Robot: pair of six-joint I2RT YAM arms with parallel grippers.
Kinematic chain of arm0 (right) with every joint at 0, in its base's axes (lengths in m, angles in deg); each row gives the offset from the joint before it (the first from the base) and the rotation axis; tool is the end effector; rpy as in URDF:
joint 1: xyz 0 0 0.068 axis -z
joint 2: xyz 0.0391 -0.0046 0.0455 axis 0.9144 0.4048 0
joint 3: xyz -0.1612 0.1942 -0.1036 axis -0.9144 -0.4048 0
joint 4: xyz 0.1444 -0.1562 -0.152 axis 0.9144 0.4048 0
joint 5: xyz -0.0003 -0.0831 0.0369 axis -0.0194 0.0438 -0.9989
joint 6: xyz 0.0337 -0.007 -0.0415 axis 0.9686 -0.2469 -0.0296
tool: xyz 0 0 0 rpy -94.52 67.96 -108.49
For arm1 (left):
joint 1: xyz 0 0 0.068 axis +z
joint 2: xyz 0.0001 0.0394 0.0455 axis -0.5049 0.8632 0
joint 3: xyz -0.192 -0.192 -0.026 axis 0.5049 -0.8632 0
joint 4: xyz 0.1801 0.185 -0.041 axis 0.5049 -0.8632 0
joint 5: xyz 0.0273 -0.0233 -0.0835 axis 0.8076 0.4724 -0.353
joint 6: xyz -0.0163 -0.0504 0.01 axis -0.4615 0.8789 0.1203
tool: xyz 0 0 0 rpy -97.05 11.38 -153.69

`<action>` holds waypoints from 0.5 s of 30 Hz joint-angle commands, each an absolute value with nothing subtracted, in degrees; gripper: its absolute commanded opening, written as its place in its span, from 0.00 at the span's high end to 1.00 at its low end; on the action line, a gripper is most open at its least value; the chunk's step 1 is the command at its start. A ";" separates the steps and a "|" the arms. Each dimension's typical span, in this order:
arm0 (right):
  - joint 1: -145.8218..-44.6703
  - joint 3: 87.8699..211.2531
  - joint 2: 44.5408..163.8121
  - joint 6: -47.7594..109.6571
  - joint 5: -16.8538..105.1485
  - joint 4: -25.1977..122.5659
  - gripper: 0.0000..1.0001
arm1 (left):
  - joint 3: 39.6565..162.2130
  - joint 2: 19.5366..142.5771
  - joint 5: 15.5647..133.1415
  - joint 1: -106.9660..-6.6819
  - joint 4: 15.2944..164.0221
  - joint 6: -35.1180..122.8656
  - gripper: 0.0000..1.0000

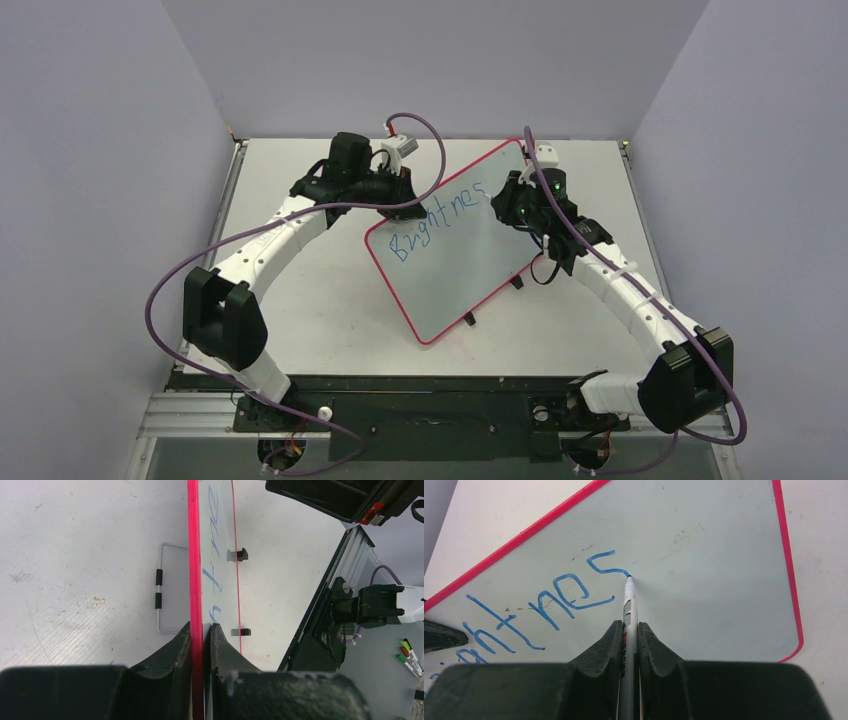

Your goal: Write a sentence on the whiteboard

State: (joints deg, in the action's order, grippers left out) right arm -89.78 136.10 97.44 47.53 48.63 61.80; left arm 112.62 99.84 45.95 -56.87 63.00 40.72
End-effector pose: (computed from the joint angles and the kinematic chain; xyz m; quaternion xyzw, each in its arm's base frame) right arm 0.2735 0.1220 0.3269 -0.0166 0.8471 0.2332 0.4772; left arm 0.3261 -0.1866 0.3332 0.2762 0.8082 -0.3979 0.3351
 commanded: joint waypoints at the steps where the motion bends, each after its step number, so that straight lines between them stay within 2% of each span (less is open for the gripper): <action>1: -90.27 134.05 96.55 47.67 48.33 61.68 1.00 | 113.05 97.41 47.36 -57.84 67.34 34.75 1.00; 15: -90.92 135.35 92.08 47.82 43.18 60.56 1.00 | 113.04 97.35 47.37 -57.84 67.28 34.67 1.00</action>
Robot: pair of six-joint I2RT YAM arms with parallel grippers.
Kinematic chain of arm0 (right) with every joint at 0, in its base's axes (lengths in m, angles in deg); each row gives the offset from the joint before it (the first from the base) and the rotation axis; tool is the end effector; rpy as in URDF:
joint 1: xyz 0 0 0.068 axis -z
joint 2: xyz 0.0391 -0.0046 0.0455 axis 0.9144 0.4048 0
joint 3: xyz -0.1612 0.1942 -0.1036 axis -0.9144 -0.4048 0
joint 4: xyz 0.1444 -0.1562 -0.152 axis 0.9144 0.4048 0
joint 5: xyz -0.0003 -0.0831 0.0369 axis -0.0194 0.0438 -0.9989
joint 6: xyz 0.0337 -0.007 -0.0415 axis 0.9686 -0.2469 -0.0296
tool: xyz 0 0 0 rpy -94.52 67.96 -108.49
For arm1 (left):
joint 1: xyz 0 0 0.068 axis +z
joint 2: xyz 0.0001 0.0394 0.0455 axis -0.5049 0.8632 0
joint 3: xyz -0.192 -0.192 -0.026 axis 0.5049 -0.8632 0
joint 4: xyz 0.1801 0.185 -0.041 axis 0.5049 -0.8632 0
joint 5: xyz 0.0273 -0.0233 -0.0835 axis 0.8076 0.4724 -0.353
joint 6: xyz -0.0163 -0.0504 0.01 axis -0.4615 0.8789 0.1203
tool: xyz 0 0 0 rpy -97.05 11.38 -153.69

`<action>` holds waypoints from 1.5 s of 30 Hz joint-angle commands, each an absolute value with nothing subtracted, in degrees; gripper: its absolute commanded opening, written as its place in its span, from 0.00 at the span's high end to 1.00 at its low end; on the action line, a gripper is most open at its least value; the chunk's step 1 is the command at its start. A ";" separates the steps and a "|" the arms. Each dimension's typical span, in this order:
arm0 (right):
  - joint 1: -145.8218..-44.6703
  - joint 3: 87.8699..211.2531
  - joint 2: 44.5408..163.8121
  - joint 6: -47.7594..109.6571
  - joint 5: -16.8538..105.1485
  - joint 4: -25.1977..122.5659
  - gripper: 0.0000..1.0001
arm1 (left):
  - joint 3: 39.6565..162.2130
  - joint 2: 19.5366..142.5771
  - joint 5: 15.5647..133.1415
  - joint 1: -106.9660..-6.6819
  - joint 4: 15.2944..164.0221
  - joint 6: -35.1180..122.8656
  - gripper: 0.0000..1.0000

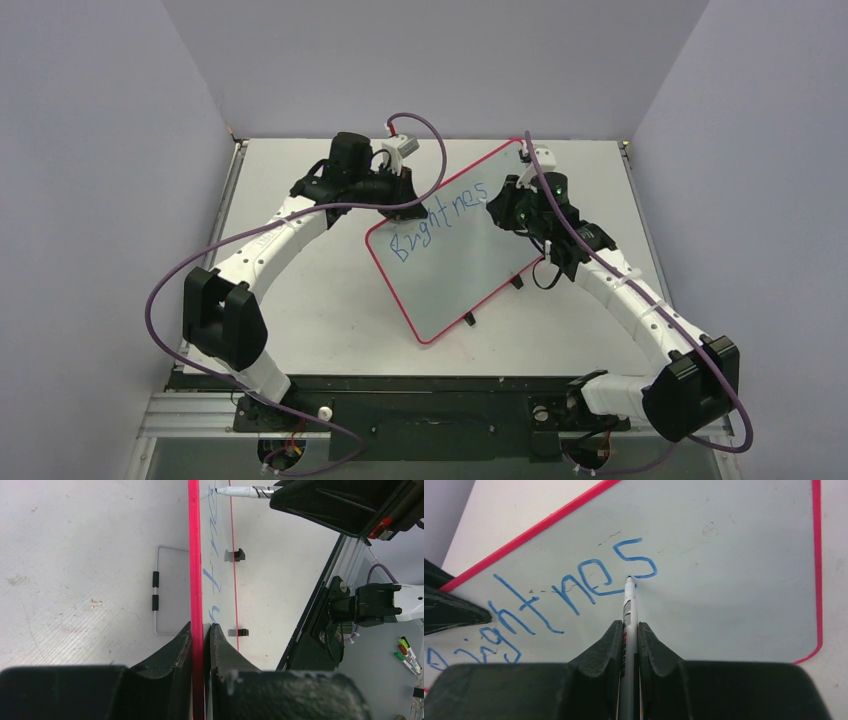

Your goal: Write a sentence on the whiteboard

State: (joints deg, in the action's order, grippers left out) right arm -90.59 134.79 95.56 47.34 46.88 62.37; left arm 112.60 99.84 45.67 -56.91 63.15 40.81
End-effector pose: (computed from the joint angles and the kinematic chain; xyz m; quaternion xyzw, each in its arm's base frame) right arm 0.2636 0.1233 0.3270 -0.0321 0.8464 0.2475 0.4704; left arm 0.3259 -0.1870 0.3334 0.2770 0.8069 -0.4003 0.3346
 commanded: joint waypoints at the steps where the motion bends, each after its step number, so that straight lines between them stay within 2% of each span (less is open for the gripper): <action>1: -90.60 135.40 91.36 48.23 42.91 60.43 1.00 | 113.00 97.26 47.39 -57.88 67.27 34.67 1.00; 12: -89.07 134.81 87.05 49.84 47.20 58.45 1.00 | 112.85 96.82 47.43 -57.83 67.34 34.67 1.00; 31: -83.60 140.31 96.65 50.52 48.02 57.09 1.00 | 112.88 97.18 47.22 -57.88 67.34 34.58 1.00; 45: -83.46 141.74 100.32 51.47 45.59 55.64 1.00 | 112.88 97.41 46.90 -57.89 67.34 34.67 1.00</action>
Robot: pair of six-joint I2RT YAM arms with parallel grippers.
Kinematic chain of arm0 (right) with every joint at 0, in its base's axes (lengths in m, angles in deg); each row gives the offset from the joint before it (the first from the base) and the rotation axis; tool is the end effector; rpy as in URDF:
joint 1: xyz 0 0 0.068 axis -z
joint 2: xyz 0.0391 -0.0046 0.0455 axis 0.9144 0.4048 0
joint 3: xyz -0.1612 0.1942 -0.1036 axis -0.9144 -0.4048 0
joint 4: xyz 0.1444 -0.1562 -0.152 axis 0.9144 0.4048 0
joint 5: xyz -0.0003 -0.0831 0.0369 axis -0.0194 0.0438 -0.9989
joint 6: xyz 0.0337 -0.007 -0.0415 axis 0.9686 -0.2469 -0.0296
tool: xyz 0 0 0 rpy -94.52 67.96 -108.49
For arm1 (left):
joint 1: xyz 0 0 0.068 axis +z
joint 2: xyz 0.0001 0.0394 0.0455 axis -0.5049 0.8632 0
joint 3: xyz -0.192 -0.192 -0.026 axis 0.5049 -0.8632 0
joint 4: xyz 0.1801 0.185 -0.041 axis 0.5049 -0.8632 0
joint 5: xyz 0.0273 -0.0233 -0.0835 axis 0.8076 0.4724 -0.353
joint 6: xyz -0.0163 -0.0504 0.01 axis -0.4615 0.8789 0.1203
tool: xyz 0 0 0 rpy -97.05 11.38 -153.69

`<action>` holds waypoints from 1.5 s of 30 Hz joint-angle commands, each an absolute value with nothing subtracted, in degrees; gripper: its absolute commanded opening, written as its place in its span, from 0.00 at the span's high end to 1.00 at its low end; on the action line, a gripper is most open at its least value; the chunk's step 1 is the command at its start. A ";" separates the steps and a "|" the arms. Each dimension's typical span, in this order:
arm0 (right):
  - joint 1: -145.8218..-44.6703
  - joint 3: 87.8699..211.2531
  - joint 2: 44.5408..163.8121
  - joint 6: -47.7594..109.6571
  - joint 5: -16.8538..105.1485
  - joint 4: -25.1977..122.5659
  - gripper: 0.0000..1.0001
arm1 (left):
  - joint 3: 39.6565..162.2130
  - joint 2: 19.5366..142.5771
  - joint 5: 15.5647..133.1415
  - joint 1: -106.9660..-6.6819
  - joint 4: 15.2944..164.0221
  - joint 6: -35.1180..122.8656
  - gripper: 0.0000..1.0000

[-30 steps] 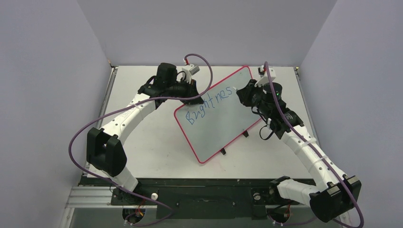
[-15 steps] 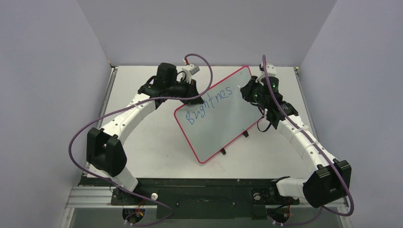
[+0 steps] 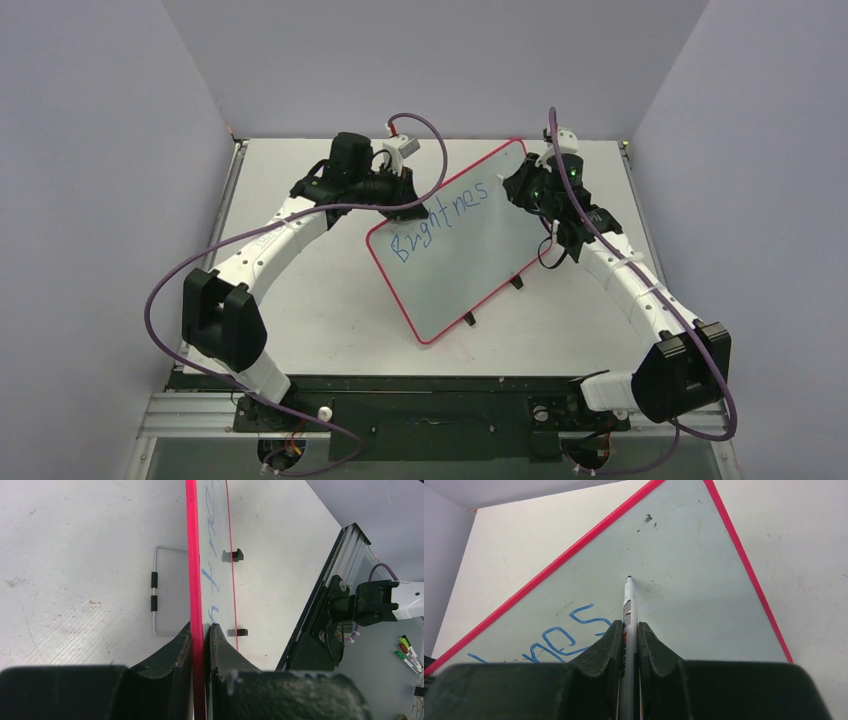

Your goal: Write a sentence on the whiteboard

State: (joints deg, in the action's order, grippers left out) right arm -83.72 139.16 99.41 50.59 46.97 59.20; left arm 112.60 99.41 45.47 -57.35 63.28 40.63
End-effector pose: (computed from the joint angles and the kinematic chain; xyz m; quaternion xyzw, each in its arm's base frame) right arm 0.2954 0.0968 0.3405 0.0406 0.8286 0.2414 0.5036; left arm 0.3230 -0.1888 0.3362 0.2831 0.8024 -0.4029 0.3371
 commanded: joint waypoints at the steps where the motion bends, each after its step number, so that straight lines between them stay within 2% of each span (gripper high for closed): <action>1: -83.48 141.90 100.47 51.51 45.39 55.55 1.00 | 112.92 97.45 46.92 -57.91 67.34 34.71 1.00; 24: -87.41 139.86 99.40 50.84 42.14 57.91 1.00 | 112.87 97.19 47.08 -57.92 67.25 34.67 1.00; 45: -84.42 136.85 98.57 49.73 45.88 58.54 1.00 | 112.80 96.95 47.16 -57.92 67.26 34.54 1.00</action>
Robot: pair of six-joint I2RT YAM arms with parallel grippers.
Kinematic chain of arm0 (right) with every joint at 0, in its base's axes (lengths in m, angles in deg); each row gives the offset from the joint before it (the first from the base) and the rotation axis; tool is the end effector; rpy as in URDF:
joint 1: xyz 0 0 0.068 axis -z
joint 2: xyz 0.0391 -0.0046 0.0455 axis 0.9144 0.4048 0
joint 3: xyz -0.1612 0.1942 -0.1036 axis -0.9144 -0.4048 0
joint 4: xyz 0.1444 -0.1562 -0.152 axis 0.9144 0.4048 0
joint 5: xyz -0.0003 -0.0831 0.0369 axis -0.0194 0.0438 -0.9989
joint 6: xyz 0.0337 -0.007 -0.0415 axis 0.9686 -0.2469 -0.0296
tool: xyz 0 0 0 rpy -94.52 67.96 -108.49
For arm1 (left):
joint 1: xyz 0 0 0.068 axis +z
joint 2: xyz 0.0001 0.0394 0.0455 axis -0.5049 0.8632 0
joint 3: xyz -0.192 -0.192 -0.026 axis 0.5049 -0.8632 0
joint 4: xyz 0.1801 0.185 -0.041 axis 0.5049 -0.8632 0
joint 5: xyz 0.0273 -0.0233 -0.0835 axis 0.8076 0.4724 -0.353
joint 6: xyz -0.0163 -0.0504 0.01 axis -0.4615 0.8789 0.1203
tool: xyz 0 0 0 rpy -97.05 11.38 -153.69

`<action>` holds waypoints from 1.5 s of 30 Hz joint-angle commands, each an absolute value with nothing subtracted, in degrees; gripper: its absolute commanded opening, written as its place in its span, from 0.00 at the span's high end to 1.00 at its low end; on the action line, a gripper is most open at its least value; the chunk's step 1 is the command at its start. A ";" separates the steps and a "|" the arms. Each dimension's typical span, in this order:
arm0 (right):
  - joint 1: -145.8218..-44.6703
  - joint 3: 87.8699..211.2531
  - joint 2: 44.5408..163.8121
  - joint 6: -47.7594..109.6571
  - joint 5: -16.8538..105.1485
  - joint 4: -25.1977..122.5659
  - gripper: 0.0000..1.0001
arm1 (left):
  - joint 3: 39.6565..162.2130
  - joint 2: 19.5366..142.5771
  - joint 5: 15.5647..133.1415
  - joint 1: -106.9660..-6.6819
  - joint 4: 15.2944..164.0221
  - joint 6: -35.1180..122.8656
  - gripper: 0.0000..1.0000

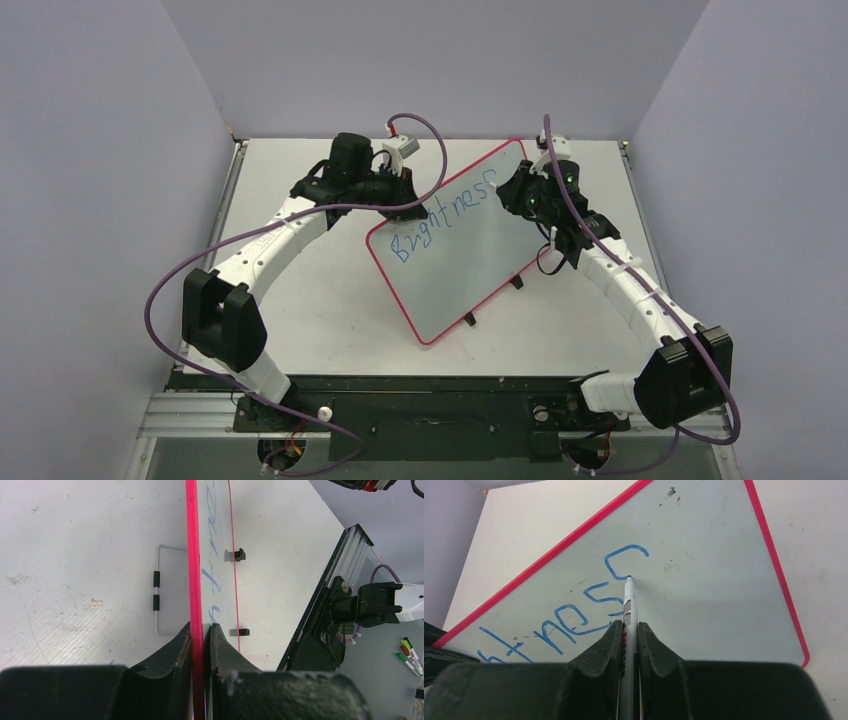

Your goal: Write a sentence on the whiteboard

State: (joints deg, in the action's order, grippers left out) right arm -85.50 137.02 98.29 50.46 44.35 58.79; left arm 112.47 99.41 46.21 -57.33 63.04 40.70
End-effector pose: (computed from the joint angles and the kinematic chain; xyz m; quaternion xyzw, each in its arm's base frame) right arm 0.2866 0.1057 0.3337 0.0145 0.8318 0.2642 0.4879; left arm 0.3232 -0.1884 0.3350 0.2792 0.8065 -0.3978 0.3368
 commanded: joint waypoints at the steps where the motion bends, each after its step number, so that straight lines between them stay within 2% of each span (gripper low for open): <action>1: -84.37 136.94 98.85 49.61 46.14 58.54 1.00 | 112.79 96.96 47.19 -57.92 67.21 34.55 1.00; 17: -83.69 134.18 98.50 49.81 45.96 59.08 1.00 | 112.88 96.98 47.20 -57.94 67.25 34.52 1.00; 29: -84.22 133.38 96.74 50.94 38.76 57.02 1.00 | 112.81 96.84 47.30 -57.92 67.25 34.50 1.00; 45: -84.39 133.02 84.31 50.65 41.18 62.21 1.00 | 112.55 95.63 48.50 -57.83 67.17 34.26 1.00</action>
